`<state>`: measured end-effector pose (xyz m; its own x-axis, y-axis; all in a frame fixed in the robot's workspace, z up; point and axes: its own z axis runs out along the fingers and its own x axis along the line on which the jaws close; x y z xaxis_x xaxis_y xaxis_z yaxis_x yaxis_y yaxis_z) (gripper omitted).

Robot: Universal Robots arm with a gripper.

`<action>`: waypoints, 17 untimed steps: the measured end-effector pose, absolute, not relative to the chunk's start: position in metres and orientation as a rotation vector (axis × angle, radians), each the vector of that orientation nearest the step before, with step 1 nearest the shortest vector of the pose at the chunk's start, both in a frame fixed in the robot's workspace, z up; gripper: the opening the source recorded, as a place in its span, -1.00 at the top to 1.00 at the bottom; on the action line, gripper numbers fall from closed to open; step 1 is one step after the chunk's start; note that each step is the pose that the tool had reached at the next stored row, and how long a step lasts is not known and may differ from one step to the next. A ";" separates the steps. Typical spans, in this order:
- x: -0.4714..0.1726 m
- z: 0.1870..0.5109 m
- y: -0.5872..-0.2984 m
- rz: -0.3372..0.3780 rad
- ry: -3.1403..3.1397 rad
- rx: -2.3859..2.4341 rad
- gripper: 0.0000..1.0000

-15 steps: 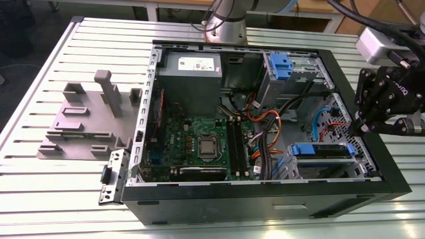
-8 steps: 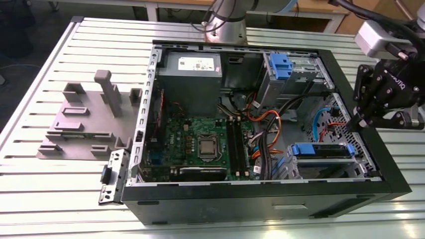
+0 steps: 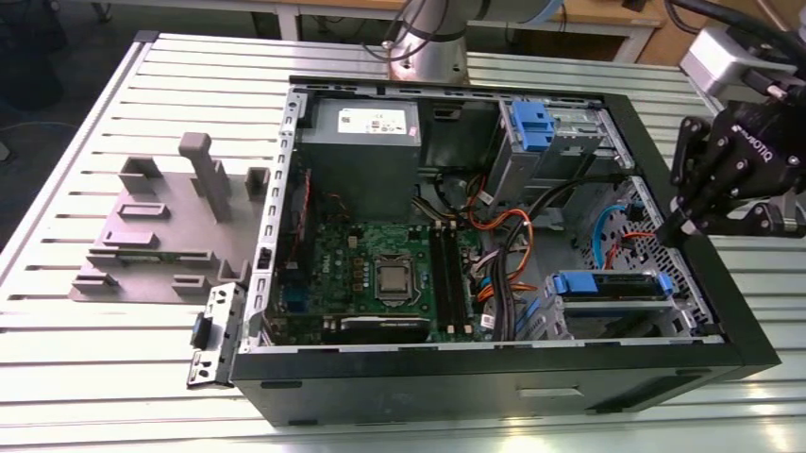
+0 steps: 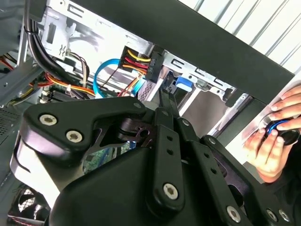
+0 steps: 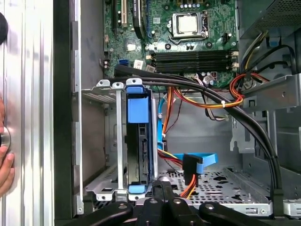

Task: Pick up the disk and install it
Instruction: 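Insert the first disk wire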

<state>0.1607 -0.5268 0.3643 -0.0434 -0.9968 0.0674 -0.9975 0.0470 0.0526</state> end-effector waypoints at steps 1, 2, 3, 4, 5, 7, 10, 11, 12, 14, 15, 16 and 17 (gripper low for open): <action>0.161 0.364 -0.526 0.014 -2.207 2.110 0.79; 0.162 0.364 -0.525 0.015 -2.206 2.108 0.79; 0.162 0.364 -0.524 0.016 -2.204 2.107 0.79; 0.163 0.364 -0.522 0.017 -2.203 2.105 0.79; 0.163 0.364 -0.521 0.016 -2.202 2.104 0.79; 0.164 0.364 -0.519 0.015 -2.201 2.104 0.79; 0.165 0.364 -0.516 0.015 -2.199 2.105 0.79; 0.165 0.364 -0.516 0.014 -2.199 2.105 0.77; 0.166 0.364 -0.516 0.013 -2.200 2.105 0.77; 0.166 0.364 -0.515 0.013 -2.200 2.106 0.66; 0.167 0.364 -0.515 0.013 -2.200 2.106 0.53; 0.167 0.364 -0.515 0.013 -2.199 2.106 0.53; 0.167 0.364 -0.515 0.013 -2.199 2.106 0.53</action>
<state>0.1672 -0.5148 0.3638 -0.0408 -0.9963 0.0754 -0.9971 0.0454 0.0606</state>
